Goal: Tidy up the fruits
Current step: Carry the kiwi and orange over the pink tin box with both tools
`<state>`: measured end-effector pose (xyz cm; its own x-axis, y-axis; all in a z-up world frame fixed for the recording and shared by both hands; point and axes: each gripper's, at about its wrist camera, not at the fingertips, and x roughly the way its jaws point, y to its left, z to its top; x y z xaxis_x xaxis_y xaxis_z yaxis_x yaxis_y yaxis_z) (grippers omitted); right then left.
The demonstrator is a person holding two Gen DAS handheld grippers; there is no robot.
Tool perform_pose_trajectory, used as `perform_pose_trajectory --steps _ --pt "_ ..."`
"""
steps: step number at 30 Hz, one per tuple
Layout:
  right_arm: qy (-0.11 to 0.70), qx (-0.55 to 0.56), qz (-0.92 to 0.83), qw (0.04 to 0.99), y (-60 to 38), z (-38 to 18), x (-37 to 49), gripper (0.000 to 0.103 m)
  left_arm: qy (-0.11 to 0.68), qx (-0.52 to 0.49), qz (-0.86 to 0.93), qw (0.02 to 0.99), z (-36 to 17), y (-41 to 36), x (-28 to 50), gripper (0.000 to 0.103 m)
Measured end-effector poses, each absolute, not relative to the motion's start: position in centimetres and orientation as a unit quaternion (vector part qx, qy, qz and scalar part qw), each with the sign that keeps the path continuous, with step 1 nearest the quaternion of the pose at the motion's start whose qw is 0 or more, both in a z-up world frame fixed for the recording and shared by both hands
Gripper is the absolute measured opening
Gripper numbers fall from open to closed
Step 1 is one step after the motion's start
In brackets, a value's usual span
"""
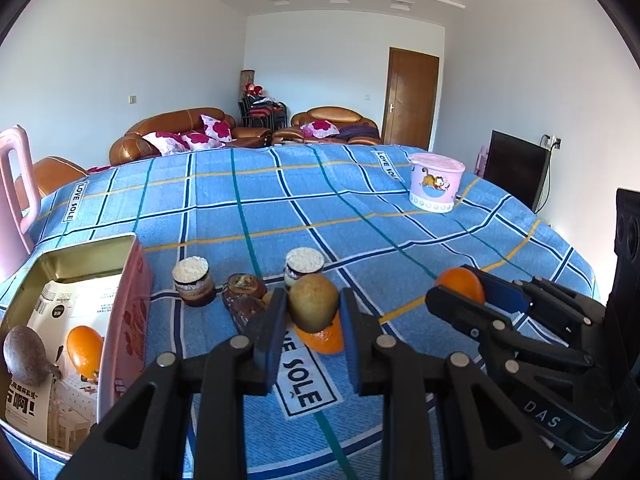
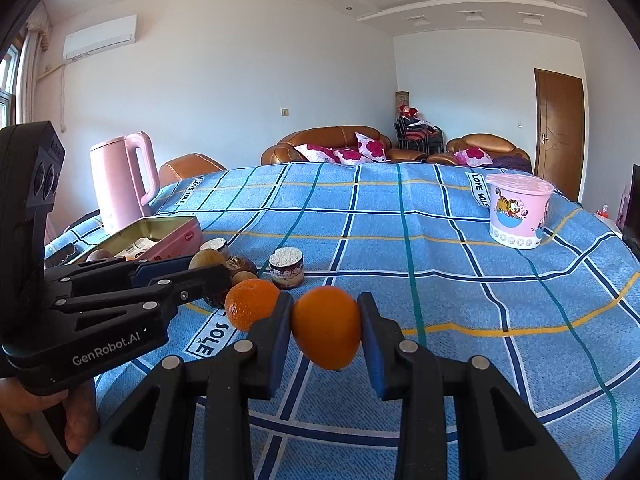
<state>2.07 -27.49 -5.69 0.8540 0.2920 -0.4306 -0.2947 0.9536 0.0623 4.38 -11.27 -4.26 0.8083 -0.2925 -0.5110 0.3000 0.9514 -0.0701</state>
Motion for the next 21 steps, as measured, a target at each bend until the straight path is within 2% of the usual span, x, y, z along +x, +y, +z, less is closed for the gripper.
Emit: perform_pose_trajectory --steps 21 --pt "0.189 -0.012 0.158 0.969 -27.4 -5.6 1.1 0.035 0.231 0.013 -0.151 0.961 -3.7 -11.3 3.2 0.027"
